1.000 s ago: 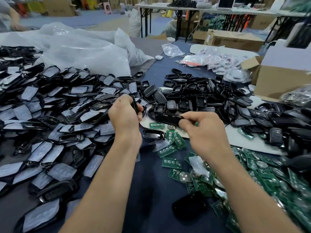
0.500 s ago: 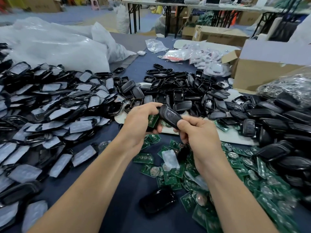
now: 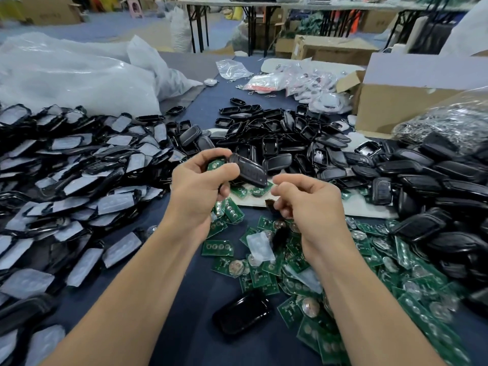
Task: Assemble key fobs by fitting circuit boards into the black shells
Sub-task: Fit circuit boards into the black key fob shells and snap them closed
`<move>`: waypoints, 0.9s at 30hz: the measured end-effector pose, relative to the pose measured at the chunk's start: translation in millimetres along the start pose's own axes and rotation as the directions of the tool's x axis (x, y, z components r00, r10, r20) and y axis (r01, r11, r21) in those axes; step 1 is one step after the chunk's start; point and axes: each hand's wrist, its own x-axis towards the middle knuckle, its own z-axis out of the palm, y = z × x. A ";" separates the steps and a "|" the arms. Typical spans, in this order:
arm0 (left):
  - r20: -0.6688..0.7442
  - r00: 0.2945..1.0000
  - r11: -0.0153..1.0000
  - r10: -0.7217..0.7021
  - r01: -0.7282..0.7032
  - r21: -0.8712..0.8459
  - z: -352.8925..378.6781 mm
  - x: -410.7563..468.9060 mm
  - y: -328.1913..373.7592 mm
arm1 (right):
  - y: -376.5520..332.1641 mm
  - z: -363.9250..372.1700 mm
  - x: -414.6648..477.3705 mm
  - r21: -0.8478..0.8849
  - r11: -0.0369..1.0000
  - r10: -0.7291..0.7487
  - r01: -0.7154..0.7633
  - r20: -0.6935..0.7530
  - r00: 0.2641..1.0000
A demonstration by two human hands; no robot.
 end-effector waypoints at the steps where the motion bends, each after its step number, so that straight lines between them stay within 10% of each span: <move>1: -0.020 0.999 0.999 0.048 -0.048 0.012 -0.1 0.0 0.3 | -0.9 -0.6 0.1 0.003 1.000 0.016 -0.016 0.012 1.000; 8: 0.160 0.887 0.807 0.433 -0.460 0.371 11.9 -11.9 -2.0 | -7.1 13.6 -6.6 0.441 0.840 0.218 -0.315 0.257 0.942; 14: 0.314 0.836 0.691 0.451 -0.549 0.470 12.2 -18.2 -7.2 | -9.7 9.2 -8.2 0.529 0.770 0.259 -0.356 0.251 0.933; 21: 0.312 0.865 0.776 0.392 -0.493 0.393 15.7 -18.5 -8.1 | -9.0 0.7 -2.4 0.645 0.662 0.257 -0.383 0.285 0.924; 27: 0.071 0.991 0.982 0.115 -0.124 0.145 19.3 -16.2 -7.8 | -12.0 -9.5 4.2 0.663 0.667 0.206 -0.340 0.275 0.939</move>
